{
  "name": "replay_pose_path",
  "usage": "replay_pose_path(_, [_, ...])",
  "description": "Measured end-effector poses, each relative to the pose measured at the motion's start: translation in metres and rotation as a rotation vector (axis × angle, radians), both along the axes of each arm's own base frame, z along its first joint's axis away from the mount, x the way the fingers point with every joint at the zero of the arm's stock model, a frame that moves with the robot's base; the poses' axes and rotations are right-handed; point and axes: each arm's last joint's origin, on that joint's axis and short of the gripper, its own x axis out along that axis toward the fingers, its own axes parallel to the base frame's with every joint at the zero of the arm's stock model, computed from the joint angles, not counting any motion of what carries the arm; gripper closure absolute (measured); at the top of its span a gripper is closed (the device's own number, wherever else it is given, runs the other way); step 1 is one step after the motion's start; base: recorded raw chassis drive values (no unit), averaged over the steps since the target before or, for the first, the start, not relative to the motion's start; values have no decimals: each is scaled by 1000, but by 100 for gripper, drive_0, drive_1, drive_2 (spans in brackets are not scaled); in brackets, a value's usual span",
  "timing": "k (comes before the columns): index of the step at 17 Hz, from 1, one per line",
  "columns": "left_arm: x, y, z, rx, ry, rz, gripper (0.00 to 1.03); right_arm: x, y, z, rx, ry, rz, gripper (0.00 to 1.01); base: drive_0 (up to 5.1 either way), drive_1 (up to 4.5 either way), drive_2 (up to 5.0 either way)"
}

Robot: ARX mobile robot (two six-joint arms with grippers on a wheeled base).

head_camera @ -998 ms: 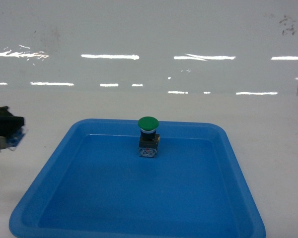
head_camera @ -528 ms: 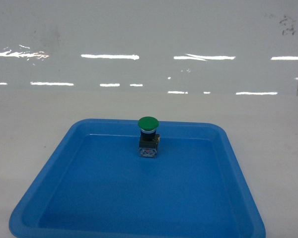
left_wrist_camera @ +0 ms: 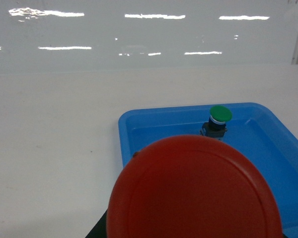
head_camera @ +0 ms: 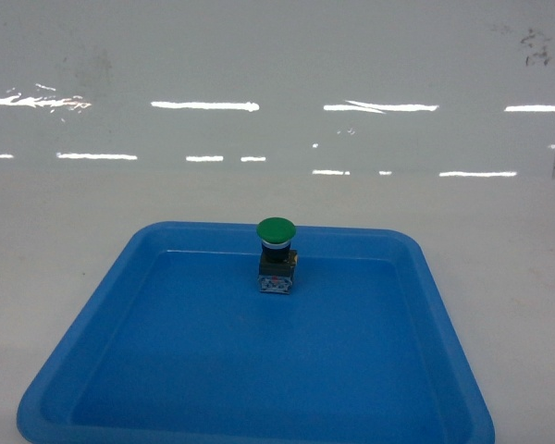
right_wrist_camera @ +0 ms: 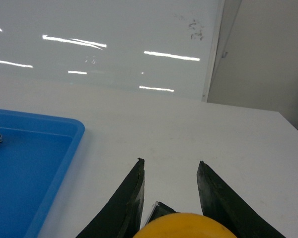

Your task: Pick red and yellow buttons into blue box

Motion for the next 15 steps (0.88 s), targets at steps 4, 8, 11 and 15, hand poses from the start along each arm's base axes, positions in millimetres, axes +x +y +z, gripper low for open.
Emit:
replay_pose_path(4, [0,0,0,0,0,0,78,0,0,0,0,0,0,71,0,0,0])
replay_pose_path(8, [0,0,0,1,5,0,78,0,0,0,0,3,0,71,2,-290,294])
replay_pose_path(11, [0,0,0,1,4,0,78,0,0,-1,-1,6,0,71,0,-422,422])
replay_pose_path(15, [0,0,1,0,-3,1,78,0,0,0,0,3,0,71,181,-447,265])
